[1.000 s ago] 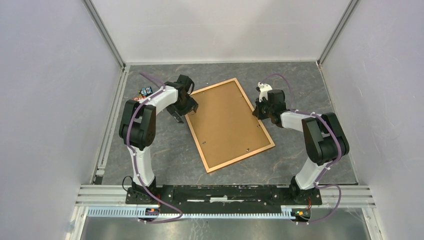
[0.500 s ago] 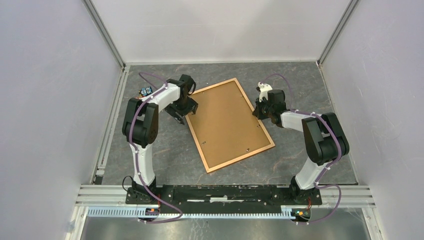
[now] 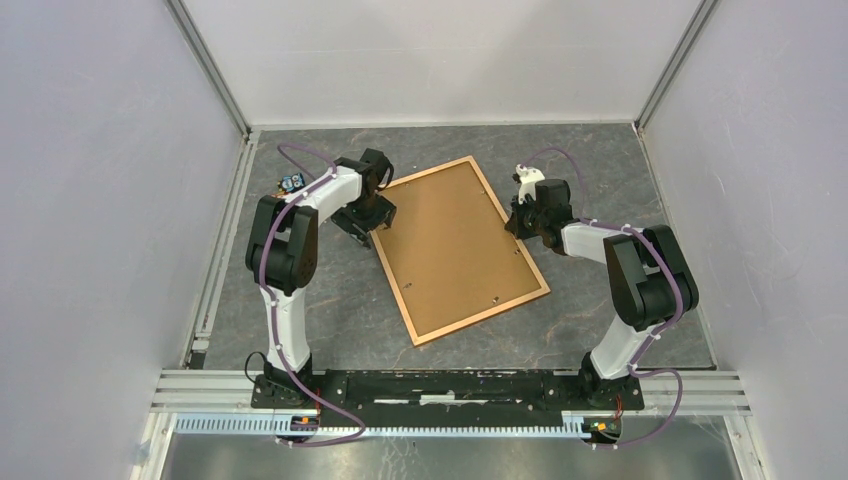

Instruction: Put the photo into the frame

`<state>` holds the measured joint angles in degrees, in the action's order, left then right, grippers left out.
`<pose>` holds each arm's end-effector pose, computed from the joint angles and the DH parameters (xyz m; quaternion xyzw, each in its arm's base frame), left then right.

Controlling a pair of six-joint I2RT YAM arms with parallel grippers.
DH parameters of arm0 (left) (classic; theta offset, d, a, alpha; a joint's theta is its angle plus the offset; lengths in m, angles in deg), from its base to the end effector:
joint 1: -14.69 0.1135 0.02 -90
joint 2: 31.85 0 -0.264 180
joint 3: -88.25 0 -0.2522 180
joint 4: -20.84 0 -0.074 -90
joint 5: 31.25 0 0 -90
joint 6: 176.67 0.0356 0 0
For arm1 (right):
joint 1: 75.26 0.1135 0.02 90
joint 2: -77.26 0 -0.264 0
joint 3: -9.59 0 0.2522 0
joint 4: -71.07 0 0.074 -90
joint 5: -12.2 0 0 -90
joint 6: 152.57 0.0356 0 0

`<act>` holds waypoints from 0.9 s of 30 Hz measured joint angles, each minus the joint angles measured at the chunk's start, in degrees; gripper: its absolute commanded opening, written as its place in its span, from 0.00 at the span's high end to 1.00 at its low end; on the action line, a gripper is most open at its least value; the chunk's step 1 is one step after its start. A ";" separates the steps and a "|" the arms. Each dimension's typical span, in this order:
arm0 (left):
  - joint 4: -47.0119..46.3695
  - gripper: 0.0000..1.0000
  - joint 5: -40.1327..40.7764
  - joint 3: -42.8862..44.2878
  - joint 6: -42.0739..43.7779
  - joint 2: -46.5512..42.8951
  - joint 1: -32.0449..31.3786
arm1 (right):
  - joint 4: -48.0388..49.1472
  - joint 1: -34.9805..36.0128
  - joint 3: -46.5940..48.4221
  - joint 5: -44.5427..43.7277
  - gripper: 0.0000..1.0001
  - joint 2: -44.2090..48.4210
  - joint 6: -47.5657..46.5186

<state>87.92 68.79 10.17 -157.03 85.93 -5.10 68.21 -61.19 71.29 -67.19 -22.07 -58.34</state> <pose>0.3776 -0.1293 0.1699 -0.4295 0.8967 0.0182 0.1052 0.3335 0.0903 0.1493 -0.1161 0.8976 0.1492 0.3983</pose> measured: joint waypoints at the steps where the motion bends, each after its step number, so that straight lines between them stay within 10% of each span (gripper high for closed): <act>1: -0.13 0.21 -0.04 -0.07 -0.02 0.00 0.00 | 0.00 0.00 0.00 0.00 1.00 0.00 0.00; 18: -1.81 0.83 0.55 -0.85 2.84 -0.50 -0.28 | 0.02 -0.22 -0.02 0.50 1.00 -0.02 0.02; 27: -4.00 0.98 0.94 -1.75 12.20 -1.11 -0.72 | 0.04 -0.31 -0.02 0.92 1.00 -0.04 0.04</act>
<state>83.92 69.73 8.42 -144.84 84.81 -5.82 68.25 -61.50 71.27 -66.27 -22.11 -58.30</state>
